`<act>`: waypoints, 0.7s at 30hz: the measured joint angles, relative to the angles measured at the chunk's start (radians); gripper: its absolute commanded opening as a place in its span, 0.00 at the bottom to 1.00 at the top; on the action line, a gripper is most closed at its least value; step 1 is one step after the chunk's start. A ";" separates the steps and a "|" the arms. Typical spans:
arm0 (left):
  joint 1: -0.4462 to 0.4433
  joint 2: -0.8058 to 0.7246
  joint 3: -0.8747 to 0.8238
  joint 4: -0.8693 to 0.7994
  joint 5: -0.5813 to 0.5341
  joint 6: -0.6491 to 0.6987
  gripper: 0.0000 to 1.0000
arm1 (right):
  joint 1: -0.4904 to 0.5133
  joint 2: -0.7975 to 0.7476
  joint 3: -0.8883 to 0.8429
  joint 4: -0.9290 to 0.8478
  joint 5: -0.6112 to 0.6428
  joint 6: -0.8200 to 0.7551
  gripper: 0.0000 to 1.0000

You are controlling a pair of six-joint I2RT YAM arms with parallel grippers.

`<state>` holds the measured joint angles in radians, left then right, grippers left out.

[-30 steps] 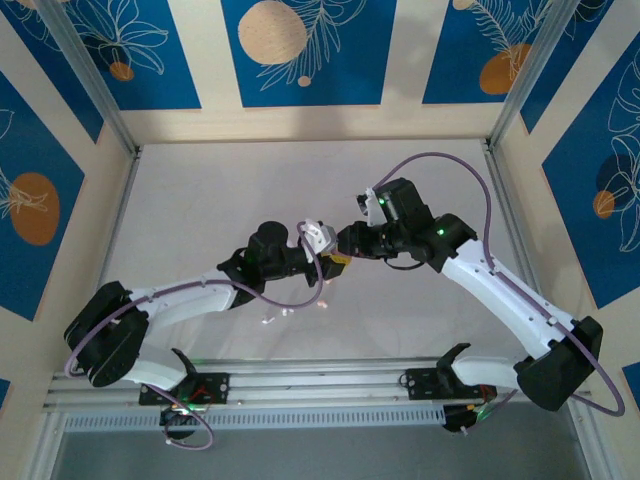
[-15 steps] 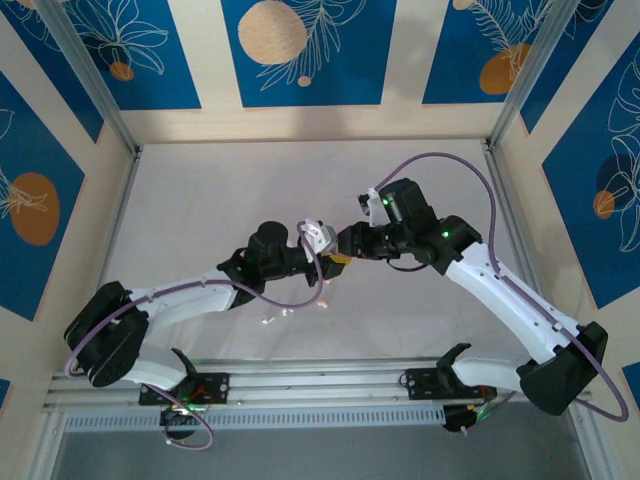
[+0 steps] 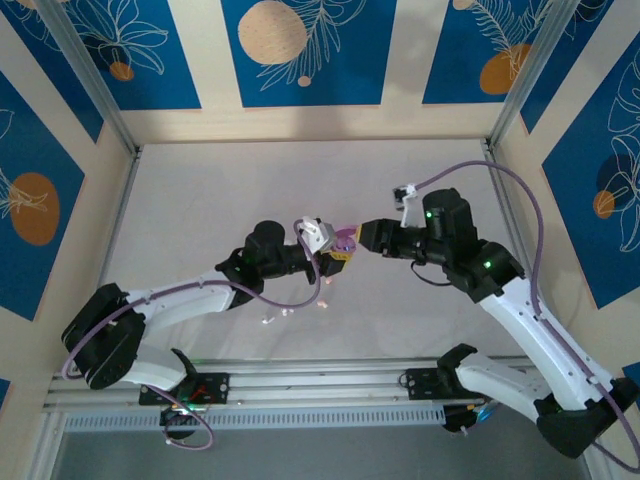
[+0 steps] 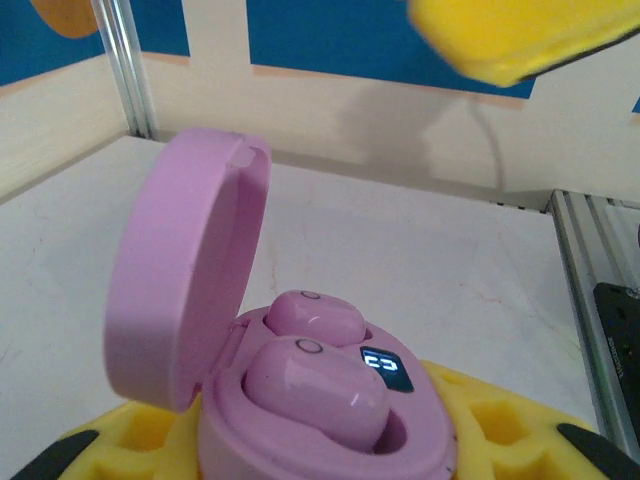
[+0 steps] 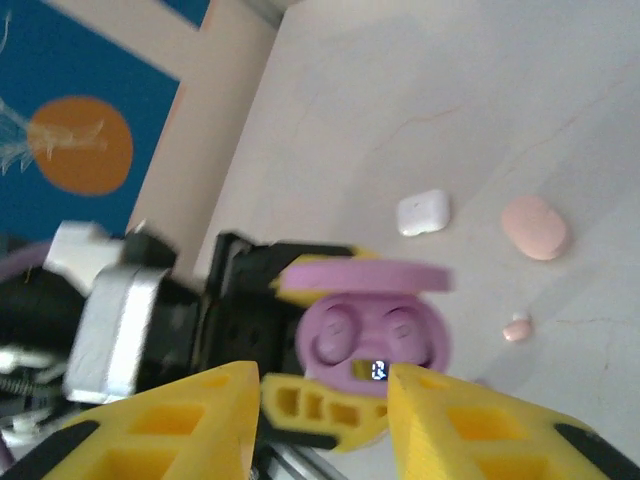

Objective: Insert wireless bluetooth earbuds into charging case

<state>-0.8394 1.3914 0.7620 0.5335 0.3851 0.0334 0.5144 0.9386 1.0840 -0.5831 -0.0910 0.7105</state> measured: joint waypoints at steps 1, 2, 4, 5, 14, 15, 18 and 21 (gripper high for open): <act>0.000 -0.002 0.000 0.005 0.002 0.000 0.27 | -0.037 0.003 -0.005 0.006 -0.016 0.015 0.45; 0.000 -0.005 0.000 0.008 0.004 0.000 0.27 | -0.077 0.009 -0.012 0.019 -0.042 0.035 0.48; 0.000 -0.009 0.000 0.009 0.007 -0.001 0.27 | -0.137 0.026 -0.020 0.048 -0.095 0.069 0.50; 0.000 -0.010 0.000 0.012 0.007 -0.001 0.27 | -0.164 0.038 -0.020 0.063 -0.122 0.087 0.51; -0.001 -0.016 0.000 0.037 0.016 -0.016 0.27 | -0.197 0.205 0.019 0.120 -0.320 0.148 0.56; -0.001 -0.016 0.000 0.039 0.018 -0.017 0.27 | -0.197 0.216 0.024 0.120 -0.330 0.148 0.56; -0.001 -0.016 0.000 0.051 0.023 -0.026 0.27 | -0.197 0.232 0.034 0.119 -0.351 0.148 0.57; -0.001 -0.016 0.000 0.056 0.026 -0.027 0.27 | -0.197 0.233 0.043 0.117 -0.363 0.147 0.57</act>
<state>-0.8402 1.3754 0.7620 0.5900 0.4107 0.0067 0.3176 1.1713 1.1275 -0.4664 -0.4541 0.8574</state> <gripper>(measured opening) 0.366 0.569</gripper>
